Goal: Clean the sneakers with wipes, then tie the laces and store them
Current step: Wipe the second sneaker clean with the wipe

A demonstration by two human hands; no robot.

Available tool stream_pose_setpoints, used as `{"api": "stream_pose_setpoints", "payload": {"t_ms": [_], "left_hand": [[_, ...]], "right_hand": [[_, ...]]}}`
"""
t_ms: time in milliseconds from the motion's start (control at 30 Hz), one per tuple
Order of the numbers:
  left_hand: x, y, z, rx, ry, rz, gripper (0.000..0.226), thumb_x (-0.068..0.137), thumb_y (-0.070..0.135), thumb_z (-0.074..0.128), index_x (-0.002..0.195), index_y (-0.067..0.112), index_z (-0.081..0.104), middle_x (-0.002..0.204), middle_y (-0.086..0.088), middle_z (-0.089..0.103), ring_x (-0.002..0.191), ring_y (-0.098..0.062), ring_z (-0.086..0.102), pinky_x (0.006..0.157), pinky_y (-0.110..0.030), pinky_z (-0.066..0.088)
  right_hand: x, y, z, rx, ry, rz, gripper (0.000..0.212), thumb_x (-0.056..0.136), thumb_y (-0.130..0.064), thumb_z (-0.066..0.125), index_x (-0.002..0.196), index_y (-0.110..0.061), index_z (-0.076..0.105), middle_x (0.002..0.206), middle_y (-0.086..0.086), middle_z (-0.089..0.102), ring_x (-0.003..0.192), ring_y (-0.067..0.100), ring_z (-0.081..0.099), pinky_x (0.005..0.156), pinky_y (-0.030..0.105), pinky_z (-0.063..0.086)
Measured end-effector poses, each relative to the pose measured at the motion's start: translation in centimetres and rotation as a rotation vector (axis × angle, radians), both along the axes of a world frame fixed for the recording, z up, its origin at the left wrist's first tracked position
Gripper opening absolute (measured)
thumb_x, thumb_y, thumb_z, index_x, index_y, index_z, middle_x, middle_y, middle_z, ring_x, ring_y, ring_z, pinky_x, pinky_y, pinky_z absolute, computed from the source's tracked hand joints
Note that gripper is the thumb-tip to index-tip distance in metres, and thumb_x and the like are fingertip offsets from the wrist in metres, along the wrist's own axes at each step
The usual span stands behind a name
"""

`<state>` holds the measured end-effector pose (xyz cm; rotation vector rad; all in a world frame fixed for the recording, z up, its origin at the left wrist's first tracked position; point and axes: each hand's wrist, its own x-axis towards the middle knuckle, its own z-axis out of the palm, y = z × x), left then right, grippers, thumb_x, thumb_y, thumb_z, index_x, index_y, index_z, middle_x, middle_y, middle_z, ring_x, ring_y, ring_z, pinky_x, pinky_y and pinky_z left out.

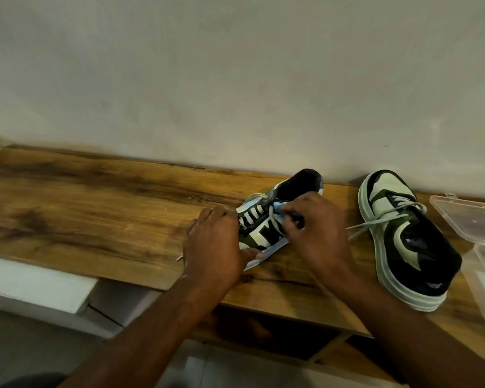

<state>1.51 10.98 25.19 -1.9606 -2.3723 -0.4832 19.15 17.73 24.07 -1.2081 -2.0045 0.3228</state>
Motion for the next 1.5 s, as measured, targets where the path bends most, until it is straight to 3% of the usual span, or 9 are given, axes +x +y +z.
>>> {"api": "stream_pose_setpoints", "payload": {"t_ms": [200, 367, 467, 567, 733, 933, 1100, 1333, 1500], "left_hand": [[-0.3, 0.0, 0.1, -0.007, -0.031, 0.004, 0.078, 0.067, 0.074, 0.08, 0.129, 0.029, 0.063, 0.125, 0.009, 0.064, 0.122, -0.017, 0.052, 0.1, -0.038, 0.045], [-0.1, 0.0, 0.1, -0.007, -0.027, 0.007, 0.079, 0.066, 0.074, 0.08, 0.129, 0.029, 0.063, 0.126, 0.009, 0.065, 0.121, -0.016, 0.052, 0.1, -0.038, 0.044], [-0.2, -0.1, 0.1, -0.01, -0.03, 0.009, 0.077, 0.066, 0.072, 0.081, 0.128, 0.03, 0.064, 0.124, 0.009, 0.065, 0.12, -0.017, 0.053, 0.099, -0.038, 0.044], [-0.3, -0.2, 0.0, -0.001, -0.041, 0.003, 0.077, 0.066, 0.072, 0.082, 0.127, 0.029, 0.065, 0.124, 0.01, 0.065, 0.119, -0.016, 0.053, 0.098, -0.037, 0.043], [-0.2, -0.2, 0.1, -0.004, -0.037, -0.002, 0.077, 0.066, 0.073, 0.081, 0.127, 0.029, 0.065, 0.124, 0.01, 0.066, 0.119, -0.016, 0.053, 0.097, -0.037, 0.045], [-0.7, -0.2, 1.0, -0.041, -0.031, 0.005, 0.075, 0.064, 0.07, 0.084, 0.126, 0.033, 0.066, 0.121, 0.009, 0.067, 0.117, -0.017, 0.056, 0.094, -0.038, 0.048], [-1.8, -0.1, 2.4, -0.087, -0.068, 0.011, 0.068, 0.058, 0.056, 0.095, 0.118, 0.037, 0.07, 0.11, 0.011, 0.072, 0.11, -0.017, 0.063, 0.083, -0.034, 0.049], [-2.4, 0.0, 2.6, -0.108, -0.099, -0.006, 0.07, 0.053, 0.05, 0.099, 0.116, 0.041, 0.071, 0.108, 0.014, 0.074, 0.105, -0.014, 0.066, 0.074, -0.03, 0.045], [-2.2, -0.1, 2.3, -0.102, -0.041, -0.047, 0.072, 0.061, 0.051, 0.095, 0.126, 0.036, 0.066, 0.119, 0.01, 0.07, 0.113, -0.016, 0.06, 0.082, -0.034, 0.05]], "right_hand": [[4.0, 1.4, 0.2, -0.035, 0.159, -0.206, 0.017, 0.08, -0.009, 0.081, 0.093, -0.019, 0.076, 0.087, -0.006, 0.072, 0.076, 0.008, 0.068, 0.071, 0.037, 0.06], [2.0, -1.0, -1.4, -0.036, 0.112, -0.07, 0.026, 0.081, -0.007, 0.083, 0.101, -0.021, 0.074, 0.092, -0.008, 0.072, 0.079, 0.0, 0.066, 0.071, 0.016, 0.058], [1.2, -1.6, -2.0, 0.015, 0.015, 0.037, 0.026, 0.082, -0.008, 0.081, 0.104, -0.019, 0.076, 0.098, -0.006, 0.072, 0.084, 0.003, 0.064, 0.076, 0.018, 0.056], [2.4, -0.4, -1.4, 0.007, 0.062, -0.067, 0.021, 0.079, -0.007, 0.083, 0.096, -0.018, 0.078, 0.092, -0.005, 0.073, 0.078, 0.004, 0.064, 0.073, 0.011, 0.052], [4.8, 1.6, -1.5, -0.053, 0.212, -0.245, 0.017, 0.079, -0.004, 0.08, 0.086, -0.019, 0.075, 0.085, -0.004, 0.072, 0.074, 0.01, 0.068, 0.07, 0.038, 0.061], [1.6, -1.7, -1.8, -0.005, 0.084, 0.007, 0.02, 0.08, -0.008, 0.083, 0.091, -0.022, 0.075, 0.088, -0.012, 0.067, 0.079, -0.002, 0.062, 0.073, 0.014, 0.055], [1.9, -1.6, -1.7, -0.009, 0.098, -0.024, 0.018, 0.079, -0.01, 0.084, 0.09, -0.021, 0.075, 0.087, -0.011, 0.068, 0.078, -0.001, 0.062, 0.07, 0.013, 0.054], [5.0, 1.2, -1.6, -0.064, 0.292, -0.25, 0.018, 0.076, -0.006, 0.079, 0.086, -0.02, 0.076, 0.083, -0.008, 0.072, 0.074, 0.008, 0.069, 0.07, 0.041, 0.061], [3.6, -0.2, -1.3, 0.003, 0.24, -0.172, 0.018, 0.074, -0.004, 0.083, 0.086, -0.015, 0.077, 0.086, -0.006, 0.071, 0.074, 0.006, 0.067, 0.069, 0.031, 0.06]]}}
